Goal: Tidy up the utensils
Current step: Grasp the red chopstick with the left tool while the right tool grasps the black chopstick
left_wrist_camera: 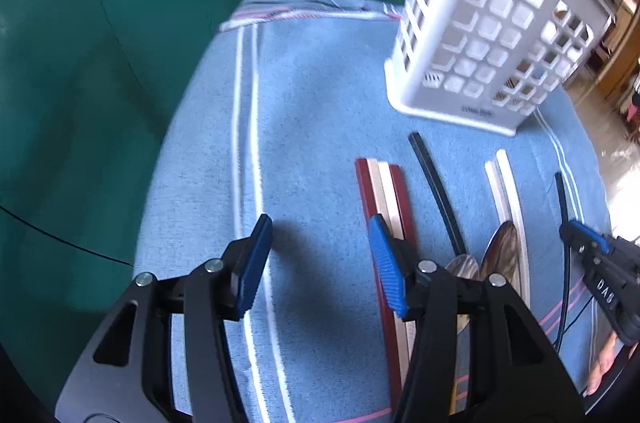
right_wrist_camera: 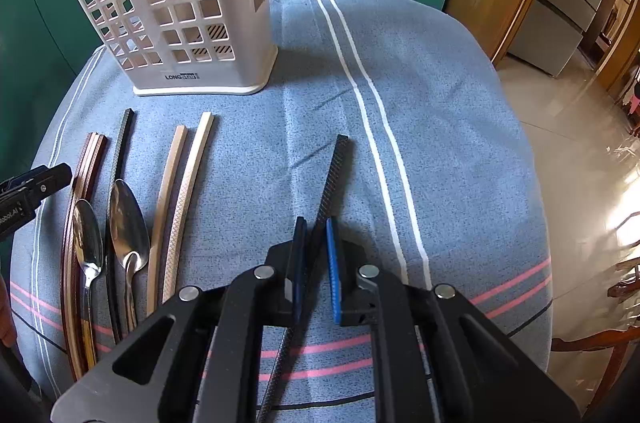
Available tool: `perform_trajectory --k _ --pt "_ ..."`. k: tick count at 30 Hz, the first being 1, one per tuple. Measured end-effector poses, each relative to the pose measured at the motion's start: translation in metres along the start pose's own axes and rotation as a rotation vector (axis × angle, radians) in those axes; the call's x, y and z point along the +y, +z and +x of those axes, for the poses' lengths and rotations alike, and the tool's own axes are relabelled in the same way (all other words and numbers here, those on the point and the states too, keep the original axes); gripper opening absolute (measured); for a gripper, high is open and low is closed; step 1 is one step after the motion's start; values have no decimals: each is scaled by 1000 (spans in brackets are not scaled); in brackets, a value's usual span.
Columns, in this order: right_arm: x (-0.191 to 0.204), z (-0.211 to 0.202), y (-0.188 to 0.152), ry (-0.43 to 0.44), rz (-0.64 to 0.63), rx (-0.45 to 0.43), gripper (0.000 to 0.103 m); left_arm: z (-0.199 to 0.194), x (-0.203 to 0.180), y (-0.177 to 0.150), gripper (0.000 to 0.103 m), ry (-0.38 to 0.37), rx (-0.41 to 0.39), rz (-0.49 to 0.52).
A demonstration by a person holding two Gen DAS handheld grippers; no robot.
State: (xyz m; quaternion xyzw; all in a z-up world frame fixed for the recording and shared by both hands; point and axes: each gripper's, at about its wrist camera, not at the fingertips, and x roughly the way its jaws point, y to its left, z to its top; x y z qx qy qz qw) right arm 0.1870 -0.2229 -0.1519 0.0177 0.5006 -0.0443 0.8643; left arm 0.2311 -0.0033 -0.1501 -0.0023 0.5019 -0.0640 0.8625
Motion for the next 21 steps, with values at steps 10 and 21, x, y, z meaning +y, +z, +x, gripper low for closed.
perform_trajectory --k 10,21 --pt "-1 0 0 3 1 -15 12 6 -16 -4 54 74 -5 67" --pt "-3 15 35 42 -12 119 13 21 -10 33 47 50 144 121"
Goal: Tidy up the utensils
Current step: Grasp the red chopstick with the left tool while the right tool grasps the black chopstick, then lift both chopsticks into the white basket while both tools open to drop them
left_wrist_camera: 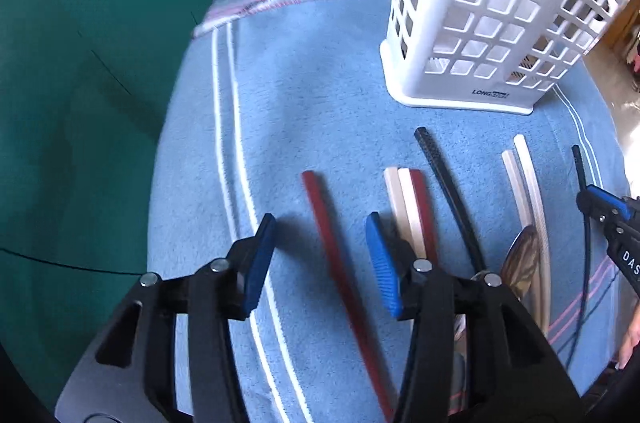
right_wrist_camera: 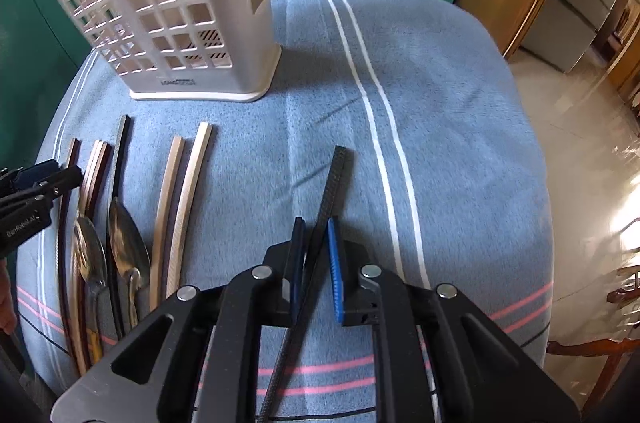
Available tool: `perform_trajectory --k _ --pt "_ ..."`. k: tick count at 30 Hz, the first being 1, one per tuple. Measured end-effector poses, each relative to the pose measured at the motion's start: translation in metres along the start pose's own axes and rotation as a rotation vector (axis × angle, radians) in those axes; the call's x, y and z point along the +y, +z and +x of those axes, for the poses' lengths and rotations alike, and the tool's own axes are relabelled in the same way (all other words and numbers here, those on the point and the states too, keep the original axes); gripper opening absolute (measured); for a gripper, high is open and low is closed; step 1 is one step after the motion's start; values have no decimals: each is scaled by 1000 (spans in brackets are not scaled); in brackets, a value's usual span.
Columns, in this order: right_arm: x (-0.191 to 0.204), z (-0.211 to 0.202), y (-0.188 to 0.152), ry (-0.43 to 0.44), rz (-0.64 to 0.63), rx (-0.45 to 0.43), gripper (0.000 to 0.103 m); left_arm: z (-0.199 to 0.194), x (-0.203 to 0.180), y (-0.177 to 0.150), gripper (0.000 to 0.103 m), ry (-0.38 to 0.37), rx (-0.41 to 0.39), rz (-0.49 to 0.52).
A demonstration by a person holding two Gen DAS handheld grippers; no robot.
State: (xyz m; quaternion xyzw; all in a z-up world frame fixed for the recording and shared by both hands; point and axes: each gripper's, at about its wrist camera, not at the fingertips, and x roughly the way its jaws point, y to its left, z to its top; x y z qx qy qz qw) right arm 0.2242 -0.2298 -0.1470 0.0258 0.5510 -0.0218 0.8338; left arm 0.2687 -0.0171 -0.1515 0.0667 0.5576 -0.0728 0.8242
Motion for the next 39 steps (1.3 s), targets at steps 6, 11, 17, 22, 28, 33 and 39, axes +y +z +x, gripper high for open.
perform_trajectory --k 6,11,17,22,28,33,39 --pt "-1 4 12 18 -39 58 13 8 1 19 46 -23 113 55" --pt "-2 5 21 115 -14 86 7 11 2 30 10 -62 129 40" --pt "-3 -38 13 167 -18 -16 7 -25 4 18 6 -133 24 -21" --pt "-5 -101 6 221 -33 -154 7 -91 7 10 6 -166 -146 -26" --pt "-3 -168 -10 281 -56 -318 7 -172 10 0 6 -183 -378 -25" --pt "2 -209 -8 325 -93 -446 7 -226 13 -1 6 -204 -557 -24" --pt "8 -249 28 343 -124 -596 7 -275 17 25 6 -215 -709 -57"
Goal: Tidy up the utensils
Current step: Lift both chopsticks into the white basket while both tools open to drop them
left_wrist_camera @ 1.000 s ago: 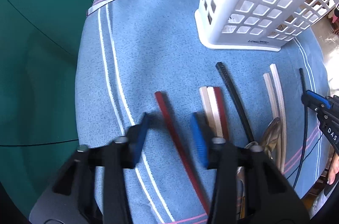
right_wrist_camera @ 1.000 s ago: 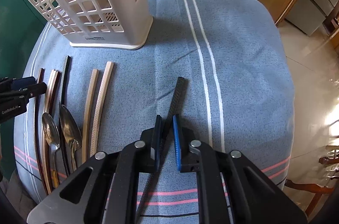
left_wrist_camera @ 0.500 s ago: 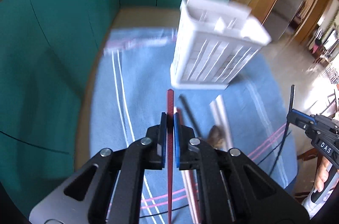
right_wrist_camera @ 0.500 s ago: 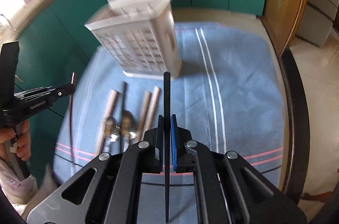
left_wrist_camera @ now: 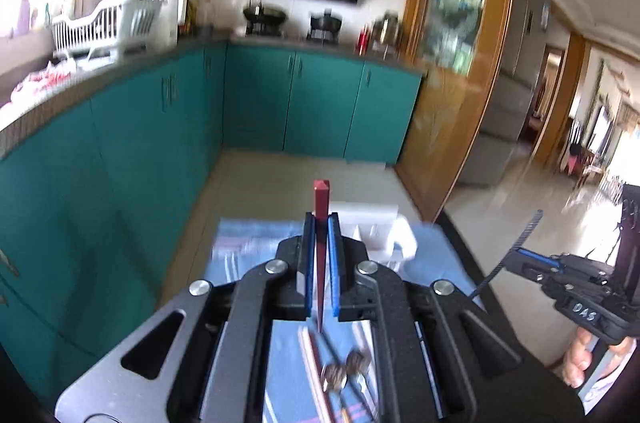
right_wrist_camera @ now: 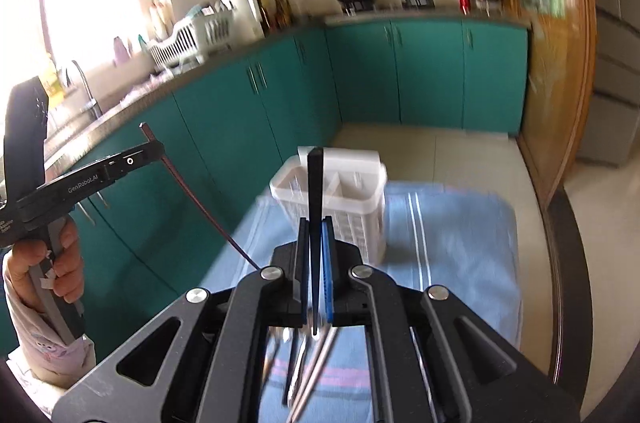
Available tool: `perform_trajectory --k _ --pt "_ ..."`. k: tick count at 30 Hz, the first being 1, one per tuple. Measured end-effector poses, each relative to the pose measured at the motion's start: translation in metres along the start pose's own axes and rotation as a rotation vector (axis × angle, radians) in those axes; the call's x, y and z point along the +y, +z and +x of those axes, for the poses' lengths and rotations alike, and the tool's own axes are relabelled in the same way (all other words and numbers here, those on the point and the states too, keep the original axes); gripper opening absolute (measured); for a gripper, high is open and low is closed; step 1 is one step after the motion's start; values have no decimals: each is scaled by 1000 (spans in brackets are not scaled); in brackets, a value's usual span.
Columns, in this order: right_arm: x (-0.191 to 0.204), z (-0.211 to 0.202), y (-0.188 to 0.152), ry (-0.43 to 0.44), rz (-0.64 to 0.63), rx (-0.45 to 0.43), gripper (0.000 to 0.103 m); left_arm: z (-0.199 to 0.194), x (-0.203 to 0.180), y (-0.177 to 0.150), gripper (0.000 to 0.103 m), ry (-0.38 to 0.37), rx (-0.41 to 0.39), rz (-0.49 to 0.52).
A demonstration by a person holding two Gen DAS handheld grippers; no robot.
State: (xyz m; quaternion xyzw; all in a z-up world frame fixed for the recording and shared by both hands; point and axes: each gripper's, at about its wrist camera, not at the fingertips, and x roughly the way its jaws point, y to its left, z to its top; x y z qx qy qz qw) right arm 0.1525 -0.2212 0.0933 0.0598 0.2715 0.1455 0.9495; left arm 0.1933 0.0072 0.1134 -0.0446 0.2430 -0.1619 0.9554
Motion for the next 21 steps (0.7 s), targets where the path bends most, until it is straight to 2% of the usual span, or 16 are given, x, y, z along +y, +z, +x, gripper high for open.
perform_trajectory --k 5,7,10,12,14,17,21 --pt "-7 0 54 -24 15 -94 7 -9 -8 47 6 -14 -77 -16" --pt "-12 -1 69 -60 27 -147 7 -18 -7 62 6 -9 -150 -35" --pt "-18 4 80 -133 33 -227 7 -10 -7 68 6 2 -239 -70" --pt "-22 18 77 -176 36 -248 7 5 -4 64 6 -8 -236 -102" --pt "-26 34 68 -184 45 -235 7 32 -2 52 6 -11 -186 -128" --pt "-34 59 47 -171 74 -194 7 64 2 25 6 20 -136 -143" --pt "-40 83 19 -184 94 -142 7 82 9 0 6 44 -92 -153"
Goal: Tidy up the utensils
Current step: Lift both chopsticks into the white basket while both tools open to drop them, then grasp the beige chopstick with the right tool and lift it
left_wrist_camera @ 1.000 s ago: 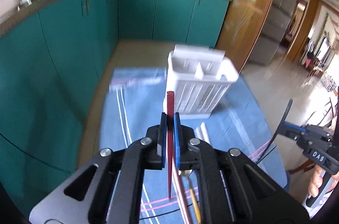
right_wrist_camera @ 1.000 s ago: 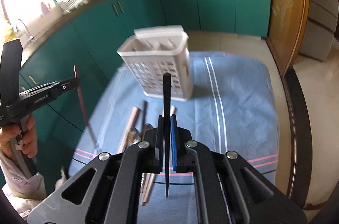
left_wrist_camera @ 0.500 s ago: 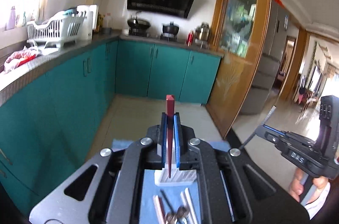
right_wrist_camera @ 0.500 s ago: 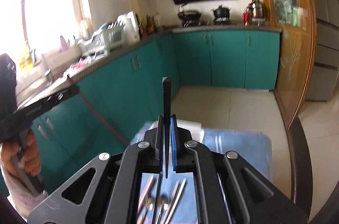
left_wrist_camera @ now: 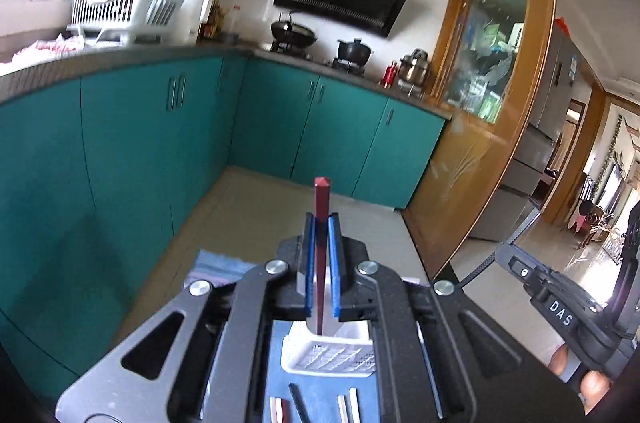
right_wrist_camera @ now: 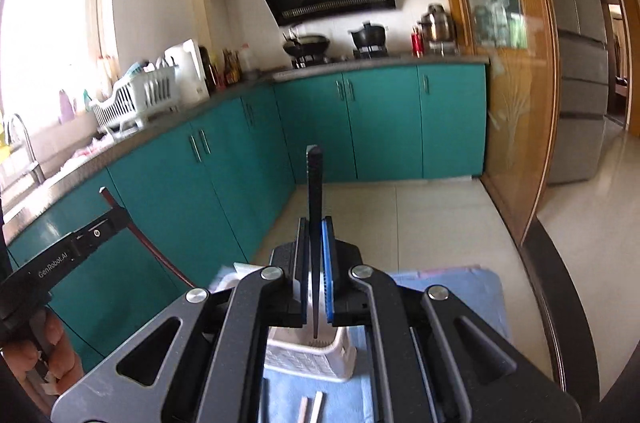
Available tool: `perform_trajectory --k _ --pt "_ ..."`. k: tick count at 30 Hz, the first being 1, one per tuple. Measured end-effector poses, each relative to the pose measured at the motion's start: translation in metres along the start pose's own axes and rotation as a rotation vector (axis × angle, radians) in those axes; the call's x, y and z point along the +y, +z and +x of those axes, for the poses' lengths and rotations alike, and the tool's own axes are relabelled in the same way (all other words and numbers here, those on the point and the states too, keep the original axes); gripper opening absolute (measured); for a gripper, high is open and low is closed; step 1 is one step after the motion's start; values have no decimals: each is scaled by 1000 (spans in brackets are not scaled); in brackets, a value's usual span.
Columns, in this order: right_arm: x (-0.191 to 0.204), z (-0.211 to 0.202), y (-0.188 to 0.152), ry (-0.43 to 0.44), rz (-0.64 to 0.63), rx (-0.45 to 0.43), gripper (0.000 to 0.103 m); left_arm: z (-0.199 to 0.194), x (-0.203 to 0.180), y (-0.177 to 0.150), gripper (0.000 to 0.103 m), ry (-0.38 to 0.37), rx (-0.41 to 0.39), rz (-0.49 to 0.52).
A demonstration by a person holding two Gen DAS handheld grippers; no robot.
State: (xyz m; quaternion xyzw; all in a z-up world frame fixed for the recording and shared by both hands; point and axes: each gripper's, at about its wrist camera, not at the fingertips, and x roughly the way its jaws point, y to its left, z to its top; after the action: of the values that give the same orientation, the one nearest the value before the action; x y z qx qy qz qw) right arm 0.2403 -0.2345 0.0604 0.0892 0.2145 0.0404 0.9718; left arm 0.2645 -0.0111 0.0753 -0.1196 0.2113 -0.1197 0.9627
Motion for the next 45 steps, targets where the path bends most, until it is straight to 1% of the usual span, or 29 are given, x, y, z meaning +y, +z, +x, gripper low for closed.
perform_trajectory --k 5,8,11,13,14,15,17,19,21,25,27,29,30,31,32,33,35,37,39,40,42,45 --pt "-6 4 -17 21 43 3 7 4 5 -18 6 21 -6 6" --pt "-6 4 -27 20 31 8 7 7 6 -26 6 34 3 13" --pt "-5 6 -35 12 5 33 7 7 10 -33 8 38 5 2" --pt "-3 6 -40 3 -2 42 9 7 14 -35 13 38 10 -10" --pt "-4 5 -42 1 1 43 17 7 16 -36 19 35 12 -18" --pt "-5 4 -42 2 4 43 32 6 18 -37 26 31 11 -28" --pt "-6 -2 -44 5 13 28 46 1 21 -36 33 22 2 -40" --pt "-6 -10 -46 -1 6 23 47 -7 23 -36 40 25 -12 -41" --pt "-8 -19 -48 5 12 19 47 -19 26 -38 56 32 -29 -40" --pt "-11 -49 -60 19 23 -7 50 -57 39 -52 62 80 -65 -42" --pt "-12 -71 -72 20 19 -30 53 -69 48 -64 68 117 -67 -42" --pt "-15 -86 -85 13 29 -40 54 -77 63 -84 69 185 -38 -57" --pt "-18 -92 -96 10 41 -40 55 -78 68 -93 69 201 -14 -59" --pt "-20 -94 -106 6 55 -30 56 -75 75 -107 69 225 34 -57" --pt "-21 -90 -117 3 68 -4 57 -70 81 -119 69 249 87 -56" --pt "-20 -82 -128 5 73 38 57 -61 89 -136 69 272 171 -57" --pt "-17 -52 -152 7 60 178 57 -49 99 -160 69 274 284 -73" --pt "-9 -15 -180 -16 48 344 57 -42 105 -180 69 276 357 -88" --pt "1 6 -196 -35 25 434 57 -41 106 -192 70 279 396 -72" --pt "5 12 -201 -44 11 457 57 -42 105 -196 71 281 407 -55" --pt "18 28 -212 -71 -37 515 57 -45 104 -203 76 283 417 -29" --pt "31 41 -226 -79 -82 571 58 -47 101 -206 78 277 432 -9"
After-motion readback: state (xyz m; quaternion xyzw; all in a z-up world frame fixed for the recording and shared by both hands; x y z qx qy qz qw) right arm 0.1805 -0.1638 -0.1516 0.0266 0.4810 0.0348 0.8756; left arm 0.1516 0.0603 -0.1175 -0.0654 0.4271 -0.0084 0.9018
